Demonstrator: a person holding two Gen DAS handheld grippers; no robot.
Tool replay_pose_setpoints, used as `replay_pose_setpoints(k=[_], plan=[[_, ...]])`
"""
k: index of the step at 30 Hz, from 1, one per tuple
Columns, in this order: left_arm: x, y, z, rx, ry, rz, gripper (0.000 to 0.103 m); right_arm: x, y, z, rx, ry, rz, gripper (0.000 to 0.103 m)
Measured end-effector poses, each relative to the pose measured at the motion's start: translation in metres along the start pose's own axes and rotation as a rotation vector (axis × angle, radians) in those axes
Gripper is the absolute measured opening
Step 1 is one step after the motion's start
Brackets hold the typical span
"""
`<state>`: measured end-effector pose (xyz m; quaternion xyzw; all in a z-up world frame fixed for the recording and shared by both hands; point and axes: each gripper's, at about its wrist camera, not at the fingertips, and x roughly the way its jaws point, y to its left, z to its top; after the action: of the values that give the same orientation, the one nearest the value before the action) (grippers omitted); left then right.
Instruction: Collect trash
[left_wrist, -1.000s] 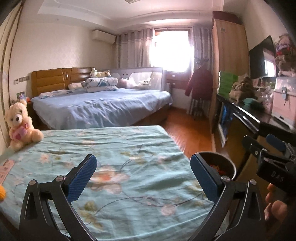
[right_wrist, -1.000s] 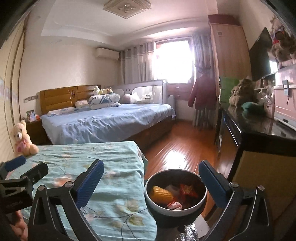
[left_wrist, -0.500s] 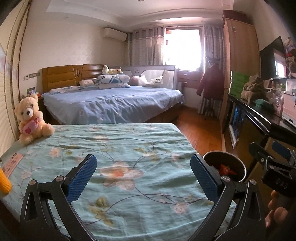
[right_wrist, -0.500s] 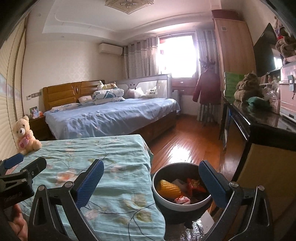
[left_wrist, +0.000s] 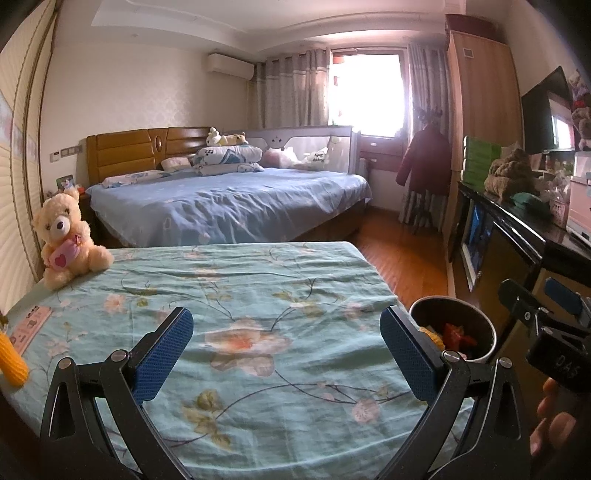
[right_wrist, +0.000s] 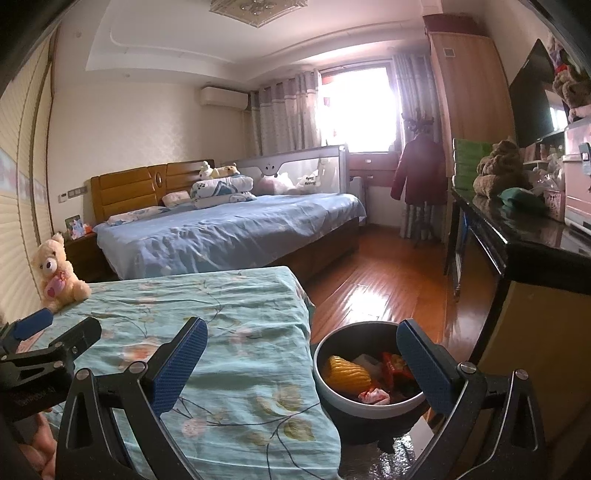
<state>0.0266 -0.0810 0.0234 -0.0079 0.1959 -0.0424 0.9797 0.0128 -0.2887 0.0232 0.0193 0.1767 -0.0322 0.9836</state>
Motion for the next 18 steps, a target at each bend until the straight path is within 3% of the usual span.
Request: replay_pose_setpoints(k=[18], plan=[[-0.0011, -0.0013, 0.0022, 0.001, -0.002, 0.004, 0.103, 0.0001, 0.0018, 0.0002, 0.001, 0.002, 0.005, 0.103]])
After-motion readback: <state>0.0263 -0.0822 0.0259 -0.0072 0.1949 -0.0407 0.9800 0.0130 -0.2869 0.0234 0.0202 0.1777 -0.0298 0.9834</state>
